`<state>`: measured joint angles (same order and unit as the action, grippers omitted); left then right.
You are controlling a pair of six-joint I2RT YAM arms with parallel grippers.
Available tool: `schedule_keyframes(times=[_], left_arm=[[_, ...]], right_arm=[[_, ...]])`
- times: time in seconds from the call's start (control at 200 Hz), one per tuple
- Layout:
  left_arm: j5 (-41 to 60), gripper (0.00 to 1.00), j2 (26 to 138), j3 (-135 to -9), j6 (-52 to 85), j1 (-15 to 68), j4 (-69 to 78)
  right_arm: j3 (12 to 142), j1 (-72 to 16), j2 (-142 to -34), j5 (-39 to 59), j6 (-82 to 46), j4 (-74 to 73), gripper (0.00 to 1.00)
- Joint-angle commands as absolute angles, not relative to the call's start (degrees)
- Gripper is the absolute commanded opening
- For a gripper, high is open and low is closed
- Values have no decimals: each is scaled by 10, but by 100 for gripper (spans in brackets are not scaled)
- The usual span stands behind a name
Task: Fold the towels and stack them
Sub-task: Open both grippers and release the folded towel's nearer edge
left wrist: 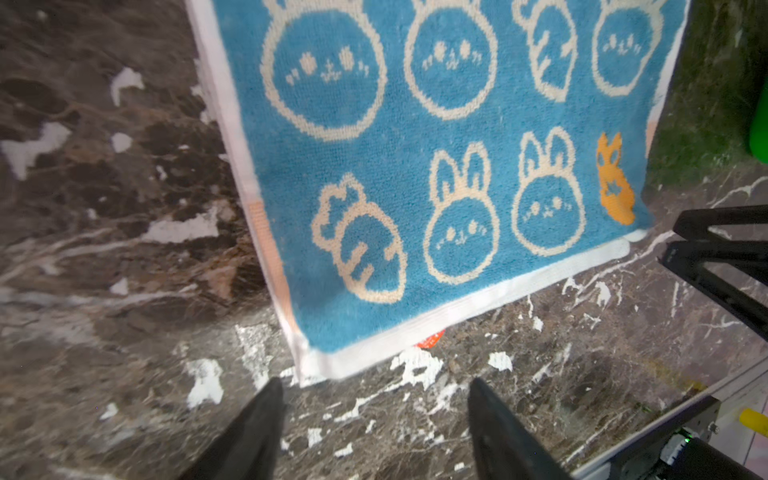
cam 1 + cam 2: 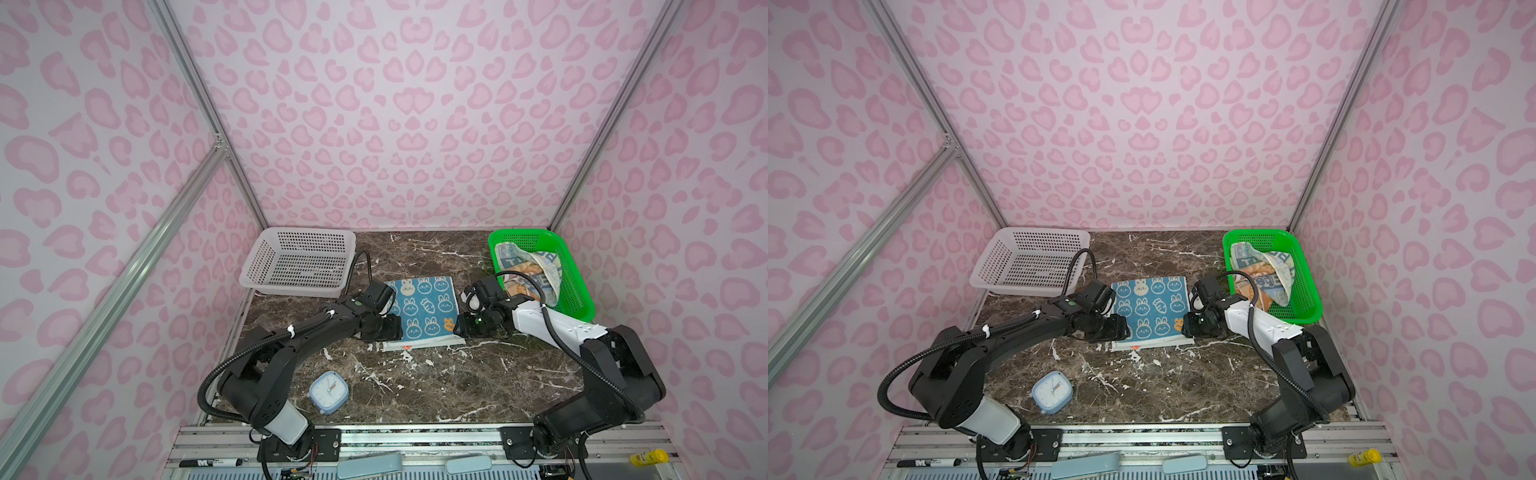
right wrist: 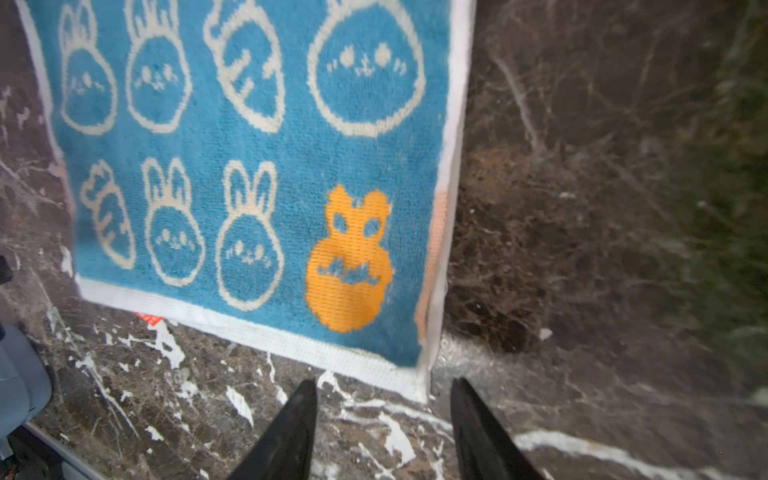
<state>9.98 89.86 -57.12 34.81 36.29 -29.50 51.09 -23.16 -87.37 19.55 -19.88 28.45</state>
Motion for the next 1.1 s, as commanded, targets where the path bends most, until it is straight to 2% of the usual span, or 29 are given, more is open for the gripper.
schedule_keyframes(times=[0.0, 0.195, 0.2, 0.205, 0.21, 0.225, 0.375, 0.49, 0.74, 0.93, 1.095], left_arm=[[58, 73, 884, -587, 320, 363, -345], [16, 74, 853, -592, 340, 363, -315], [16, 75, 852, -591, 341, 363, -312], [15, 87, 851, -590, 342, 363, -307], [15, 92, 849, -588, 343, 363, -303], [12, 99, 844, -584, 347, 363, -290], [3, 98, 833, -593, 390, 360, -228], [30, 98, 846, -602, 454, 352, -182], [91, 98, 950, -640, 471, 350, -171], [97, 98, 980, -621, 480, 348, -155], [92, 98, 1018, -618, 468, 346, -170]], right_arm=[[518, -233, -858, 204, -202, 296, 64], [509, -230, -852, 271, -240, 233, 83], [509, -230, -852, 274, -241, 231, 83], [507, -230, -853, 276, -242, 228, 84], [506, -230, -853, 277, -244, 225, 85], [504, -230, -853, 282, -248, 218, 86], [467, -230, -859, 343, -301, 121, 90], [444, -230, -872, 350, -322, 79, 94], [392, -232, -887, 372, -344, 13, 96], [370, -236, -871, 383, -340, 17, 97], [386, -236, -840, 371, -302, 99, 98]])
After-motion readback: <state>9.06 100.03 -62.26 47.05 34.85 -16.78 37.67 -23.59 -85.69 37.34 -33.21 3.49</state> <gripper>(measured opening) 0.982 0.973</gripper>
